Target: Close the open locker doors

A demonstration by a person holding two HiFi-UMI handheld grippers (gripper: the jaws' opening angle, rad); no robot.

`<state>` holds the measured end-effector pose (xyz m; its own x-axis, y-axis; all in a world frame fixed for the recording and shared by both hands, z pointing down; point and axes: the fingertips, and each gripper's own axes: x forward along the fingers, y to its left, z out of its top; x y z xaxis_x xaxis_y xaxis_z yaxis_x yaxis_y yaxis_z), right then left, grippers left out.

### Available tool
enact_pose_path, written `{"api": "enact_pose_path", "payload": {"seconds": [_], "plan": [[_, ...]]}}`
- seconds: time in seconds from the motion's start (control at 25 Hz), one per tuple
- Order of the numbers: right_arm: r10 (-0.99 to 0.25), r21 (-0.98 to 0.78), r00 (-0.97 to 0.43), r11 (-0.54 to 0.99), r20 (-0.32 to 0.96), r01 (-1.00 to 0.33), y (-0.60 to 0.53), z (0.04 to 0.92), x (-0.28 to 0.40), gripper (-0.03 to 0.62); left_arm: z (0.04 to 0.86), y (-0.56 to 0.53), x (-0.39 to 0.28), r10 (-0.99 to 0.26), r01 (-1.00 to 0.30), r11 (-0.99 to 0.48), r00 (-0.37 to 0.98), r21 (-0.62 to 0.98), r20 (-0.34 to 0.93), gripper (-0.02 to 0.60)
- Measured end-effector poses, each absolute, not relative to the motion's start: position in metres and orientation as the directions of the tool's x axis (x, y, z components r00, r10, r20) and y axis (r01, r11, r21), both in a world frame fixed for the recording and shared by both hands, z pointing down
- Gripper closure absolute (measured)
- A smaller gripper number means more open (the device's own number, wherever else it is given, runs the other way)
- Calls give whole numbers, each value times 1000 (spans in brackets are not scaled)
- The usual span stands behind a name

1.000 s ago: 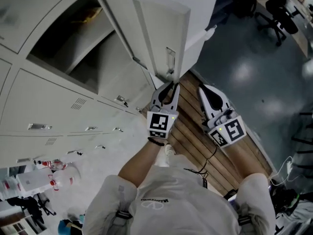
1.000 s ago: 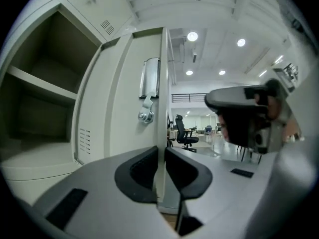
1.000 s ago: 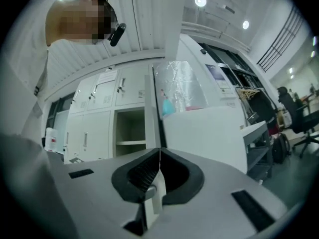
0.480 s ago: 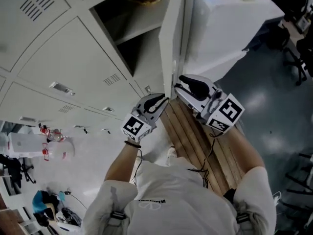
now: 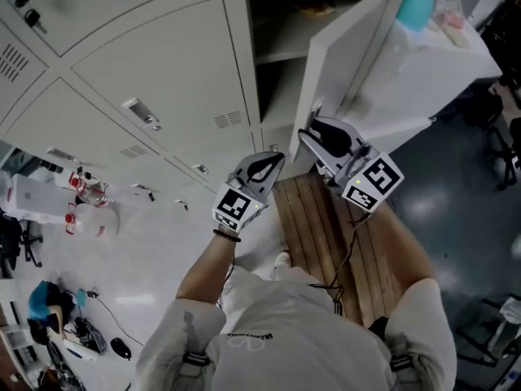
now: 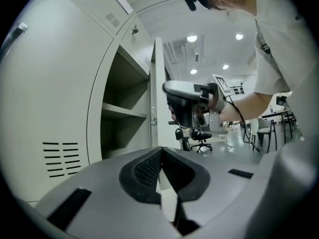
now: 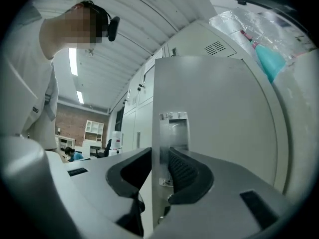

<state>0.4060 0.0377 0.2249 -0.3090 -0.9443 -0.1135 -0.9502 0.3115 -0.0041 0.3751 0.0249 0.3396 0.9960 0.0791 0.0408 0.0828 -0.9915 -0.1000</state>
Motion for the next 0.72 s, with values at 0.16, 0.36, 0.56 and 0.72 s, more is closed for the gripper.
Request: {"api": "enact_pose_path", "payload": {"seconds": [0.16,0.36,0.56,0.72], "plan": [[-936,6,-335,337,-107,-942,10,226,404,486,340,20,378,-44,-34,-986,997,-161,60,577],[-927,28,-362,361,-102,-932,-19,226,405,499,325,-7,401,-189,-186,-974,982,-129,14,578],[-931,21,-349,349,-111,-937,-44,226,414,541,320,-32,424,-264,-259,-951,965,-167,7,577],[-941,25,-318,317,-120,-948,-61,226,419,546,324,-53,430,-326,-320,-935,945,-150,15,578]]}}
